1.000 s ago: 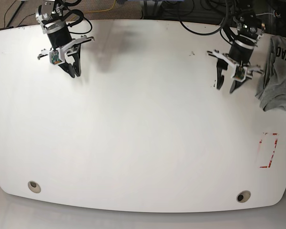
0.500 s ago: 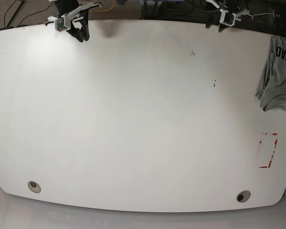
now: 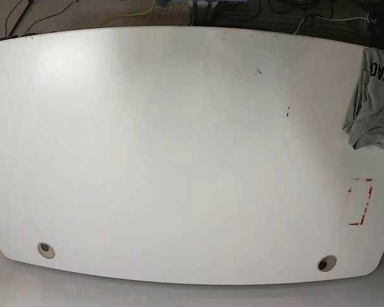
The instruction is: Layout the t-shirt on the table in an organized manner, then fold the t-shirt properly
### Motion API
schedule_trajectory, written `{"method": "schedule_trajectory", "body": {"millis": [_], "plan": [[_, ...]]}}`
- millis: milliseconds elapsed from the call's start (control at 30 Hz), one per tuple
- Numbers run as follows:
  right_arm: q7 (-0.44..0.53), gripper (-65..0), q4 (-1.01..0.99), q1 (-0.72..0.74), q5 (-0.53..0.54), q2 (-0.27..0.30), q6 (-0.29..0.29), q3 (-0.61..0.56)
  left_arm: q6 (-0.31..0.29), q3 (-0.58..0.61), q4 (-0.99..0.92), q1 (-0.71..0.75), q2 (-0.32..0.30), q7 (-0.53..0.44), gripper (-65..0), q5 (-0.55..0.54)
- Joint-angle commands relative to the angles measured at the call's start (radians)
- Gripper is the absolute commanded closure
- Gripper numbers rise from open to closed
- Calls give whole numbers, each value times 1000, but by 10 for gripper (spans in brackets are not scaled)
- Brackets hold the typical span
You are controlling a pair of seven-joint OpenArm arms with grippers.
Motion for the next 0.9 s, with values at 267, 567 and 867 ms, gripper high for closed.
{"method": "schedule_trajectory", "body": {"millis": [267, 567, 867], "plan": [[187, -81, -393, 69, -12, 43, -7, -107, 1, 58, -398, -183, -69, -13, -225, -8], [224, -81, -771, 301, -81, 54, -7, -107, 1, 59, -731, -400, -73, -13, -225, 29], [224, -81, -1033, 496, -121, 68, -7, -107, 12, 55, -1026, -621, -75, -17, -225, 168]]}}
